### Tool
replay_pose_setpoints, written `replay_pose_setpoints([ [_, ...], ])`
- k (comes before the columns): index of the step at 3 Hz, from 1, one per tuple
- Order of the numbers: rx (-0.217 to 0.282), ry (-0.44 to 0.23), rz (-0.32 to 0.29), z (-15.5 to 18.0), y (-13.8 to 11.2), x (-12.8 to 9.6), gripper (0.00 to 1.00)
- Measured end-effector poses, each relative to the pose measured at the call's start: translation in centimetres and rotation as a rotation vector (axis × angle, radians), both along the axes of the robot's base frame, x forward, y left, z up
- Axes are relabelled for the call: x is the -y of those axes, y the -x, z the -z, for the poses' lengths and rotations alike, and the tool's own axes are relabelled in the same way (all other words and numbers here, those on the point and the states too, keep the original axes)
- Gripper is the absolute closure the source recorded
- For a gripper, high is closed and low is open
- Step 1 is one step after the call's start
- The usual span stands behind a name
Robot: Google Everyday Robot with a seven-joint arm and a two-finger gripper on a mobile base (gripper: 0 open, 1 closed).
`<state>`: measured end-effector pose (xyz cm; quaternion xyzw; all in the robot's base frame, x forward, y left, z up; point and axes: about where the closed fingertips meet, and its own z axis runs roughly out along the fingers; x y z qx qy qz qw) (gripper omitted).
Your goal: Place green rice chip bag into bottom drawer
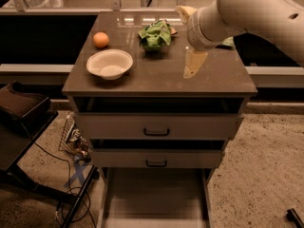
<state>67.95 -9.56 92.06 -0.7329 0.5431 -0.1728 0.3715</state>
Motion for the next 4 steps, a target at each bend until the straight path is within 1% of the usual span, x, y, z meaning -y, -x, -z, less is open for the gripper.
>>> replay_pose_setpoints([
  [1, 0.026, -0.071, 0.054, -0.3, -6.1, -0.7, 0.0],
  [2, 0.06, -0.125, 0.124, -3.1, -11.4, -0.8, 0.0],
  [3, 0.06, -0.125, 0.124, -3.1, -11.4, -0.8, 0.0],
  [4, 0.041, -0.214, 0.131, -1.1, -13.5, -2.6, 0.0],
])
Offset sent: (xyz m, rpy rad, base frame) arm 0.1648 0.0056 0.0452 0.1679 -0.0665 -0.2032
